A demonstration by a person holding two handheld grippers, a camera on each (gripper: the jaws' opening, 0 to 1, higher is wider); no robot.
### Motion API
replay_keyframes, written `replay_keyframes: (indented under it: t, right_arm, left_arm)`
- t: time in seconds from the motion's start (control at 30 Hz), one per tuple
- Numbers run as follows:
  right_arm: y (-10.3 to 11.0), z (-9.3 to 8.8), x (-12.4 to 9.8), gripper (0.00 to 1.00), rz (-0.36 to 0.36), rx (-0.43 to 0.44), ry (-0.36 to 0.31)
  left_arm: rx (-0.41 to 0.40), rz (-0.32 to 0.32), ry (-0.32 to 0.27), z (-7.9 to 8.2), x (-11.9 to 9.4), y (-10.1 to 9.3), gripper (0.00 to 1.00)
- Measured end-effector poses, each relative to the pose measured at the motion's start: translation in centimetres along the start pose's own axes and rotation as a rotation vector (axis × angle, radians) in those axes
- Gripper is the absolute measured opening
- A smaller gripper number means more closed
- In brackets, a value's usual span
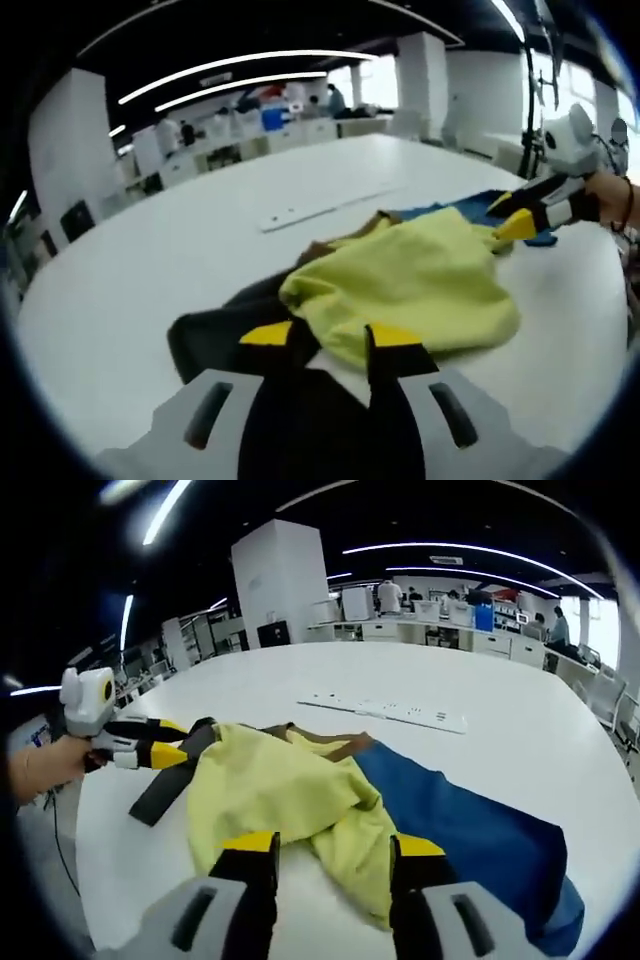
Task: Fold the garment on the visible template until the final outline fits inside the template.
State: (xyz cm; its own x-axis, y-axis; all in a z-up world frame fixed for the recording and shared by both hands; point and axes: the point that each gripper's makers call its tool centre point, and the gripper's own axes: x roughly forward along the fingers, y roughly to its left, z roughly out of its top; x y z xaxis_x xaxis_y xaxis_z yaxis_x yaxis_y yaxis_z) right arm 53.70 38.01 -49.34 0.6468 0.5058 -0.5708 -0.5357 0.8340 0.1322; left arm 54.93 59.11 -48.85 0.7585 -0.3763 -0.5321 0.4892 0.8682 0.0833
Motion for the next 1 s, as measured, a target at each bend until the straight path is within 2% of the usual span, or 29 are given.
replay_keyframes:
  t: [0.1, 0.3, 0.53, 0.73, 1.0]
  right_arm:
    - [1.6, -0.6, -0.2, 0.43, 0.042, -0.003, 0.011]
    - [3.9, -2.0, 0.0, 0.43, 0.09, 0.011, 0.031]
    - [6.0, -3.4, 0.5, 0.4, 0.128, 0.033, 0.054]
    - [7.2, -4.7, 0.8, 0.28, 0.131, 0.044, 0.081]
    - [8.0, -5.0, 1.1, 0.12, 0.147, 0.082, 0.073]
  left_arm:
    - [-0.002, -0.013, 0.039, -1.1, 0.2, -0.7, 0.25]
    - [-0.028, -0.021, 0.04, -1.7, 0.5, -1.5, 0.25]
    - [-0.051, -0.006, 0.068, -2.6, 0.5, -1.8, 0.23]
    - [-0.089, -0.008, 0.091, -3.5, 0.7, -2.2, 0.19]
    - [-0.121, -0.023, 0.091, -4.0, 1.3, -2.5, 0.12]
